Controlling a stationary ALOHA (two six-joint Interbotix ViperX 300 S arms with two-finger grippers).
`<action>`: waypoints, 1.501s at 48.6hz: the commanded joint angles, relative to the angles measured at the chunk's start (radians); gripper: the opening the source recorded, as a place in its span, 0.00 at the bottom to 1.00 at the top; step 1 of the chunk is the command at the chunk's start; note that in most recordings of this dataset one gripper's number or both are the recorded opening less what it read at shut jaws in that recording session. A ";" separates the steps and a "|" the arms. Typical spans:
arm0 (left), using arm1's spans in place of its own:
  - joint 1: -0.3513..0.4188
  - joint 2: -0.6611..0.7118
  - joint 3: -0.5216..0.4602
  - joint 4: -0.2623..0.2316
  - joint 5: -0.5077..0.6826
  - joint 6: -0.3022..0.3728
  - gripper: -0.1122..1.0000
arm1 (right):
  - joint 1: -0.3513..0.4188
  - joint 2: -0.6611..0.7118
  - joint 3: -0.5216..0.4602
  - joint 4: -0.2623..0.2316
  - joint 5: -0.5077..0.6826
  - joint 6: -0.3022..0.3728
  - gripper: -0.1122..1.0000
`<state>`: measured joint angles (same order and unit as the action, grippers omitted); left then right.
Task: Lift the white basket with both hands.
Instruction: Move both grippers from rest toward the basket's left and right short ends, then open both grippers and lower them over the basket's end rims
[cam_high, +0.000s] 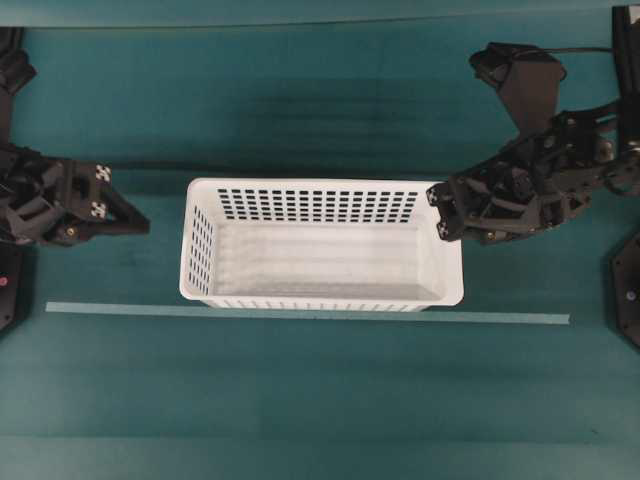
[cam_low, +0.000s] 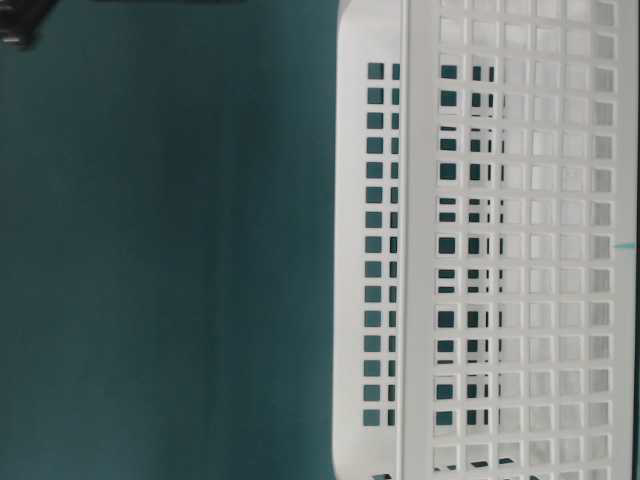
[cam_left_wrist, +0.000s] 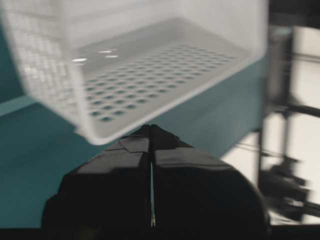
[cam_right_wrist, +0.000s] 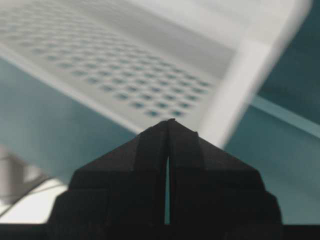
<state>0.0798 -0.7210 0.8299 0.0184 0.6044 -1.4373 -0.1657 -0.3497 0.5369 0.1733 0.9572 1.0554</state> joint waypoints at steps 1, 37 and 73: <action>0.000 0.048 -0.049 0.005 0.086 0.003 0.06 | -0.009 0.044 -0.037 -0.054 0.115 0.041 0.12; -0.011 0.253 -0.230 0.009 0.298 0.129 0.06 | 0.000 0.103 -0.011 -0.115 0.132 0.147 0.17; -0.026 0.272 -0.212 0.009 0.232 0.124 0.97 | 0.000 0.130 0.021 -0.098 0.028 0.193 0.97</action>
<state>0.0506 -0.4755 0.6351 0.0230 0.8544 -1.3116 -0.1672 -0.2546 0.5630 0.0690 0.9910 1.2272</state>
